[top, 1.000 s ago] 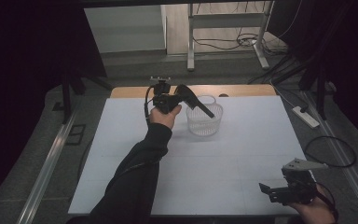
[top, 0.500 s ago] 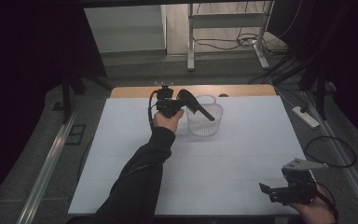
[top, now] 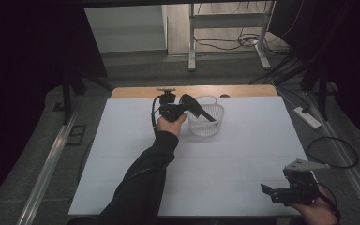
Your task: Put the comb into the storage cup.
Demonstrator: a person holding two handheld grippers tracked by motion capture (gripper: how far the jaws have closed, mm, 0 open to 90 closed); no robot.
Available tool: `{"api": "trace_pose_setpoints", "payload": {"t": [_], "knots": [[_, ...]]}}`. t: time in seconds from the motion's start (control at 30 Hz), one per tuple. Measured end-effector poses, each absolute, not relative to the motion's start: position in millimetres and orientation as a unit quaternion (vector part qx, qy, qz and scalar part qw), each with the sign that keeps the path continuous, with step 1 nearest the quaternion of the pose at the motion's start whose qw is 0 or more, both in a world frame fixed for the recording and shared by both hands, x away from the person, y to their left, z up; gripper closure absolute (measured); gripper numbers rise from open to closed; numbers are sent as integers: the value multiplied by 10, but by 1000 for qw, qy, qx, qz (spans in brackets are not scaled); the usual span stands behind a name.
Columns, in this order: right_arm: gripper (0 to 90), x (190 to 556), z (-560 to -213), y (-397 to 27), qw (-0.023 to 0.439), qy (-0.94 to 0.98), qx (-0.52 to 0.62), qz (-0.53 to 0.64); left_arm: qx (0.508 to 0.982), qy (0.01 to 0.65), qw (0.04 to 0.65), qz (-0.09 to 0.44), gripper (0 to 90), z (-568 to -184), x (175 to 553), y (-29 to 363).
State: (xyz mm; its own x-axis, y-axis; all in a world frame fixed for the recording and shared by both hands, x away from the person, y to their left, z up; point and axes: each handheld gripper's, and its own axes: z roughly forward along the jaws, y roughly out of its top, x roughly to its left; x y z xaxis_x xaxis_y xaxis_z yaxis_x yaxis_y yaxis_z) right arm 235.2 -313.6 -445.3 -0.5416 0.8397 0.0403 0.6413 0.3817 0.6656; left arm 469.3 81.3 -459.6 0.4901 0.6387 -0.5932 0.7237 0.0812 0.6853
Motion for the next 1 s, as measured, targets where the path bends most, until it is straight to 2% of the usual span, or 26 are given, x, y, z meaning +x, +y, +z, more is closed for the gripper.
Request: {"api": "trace_pose_setpoints", "payload": {"t": [0.23,0.7,1.0], "knots": [[29,2356,-4454,-3135,152,817,454,321,676,510,530,-39,850,-4630,4709,844],[34,2363,-4458,-3135,151,818,454,319,727,490,477,49,733,-4582,4680,758],[37,2364,-4459,-3137,149,818,455,319,744,479,457,89,657,-4589,4658,719]]}}
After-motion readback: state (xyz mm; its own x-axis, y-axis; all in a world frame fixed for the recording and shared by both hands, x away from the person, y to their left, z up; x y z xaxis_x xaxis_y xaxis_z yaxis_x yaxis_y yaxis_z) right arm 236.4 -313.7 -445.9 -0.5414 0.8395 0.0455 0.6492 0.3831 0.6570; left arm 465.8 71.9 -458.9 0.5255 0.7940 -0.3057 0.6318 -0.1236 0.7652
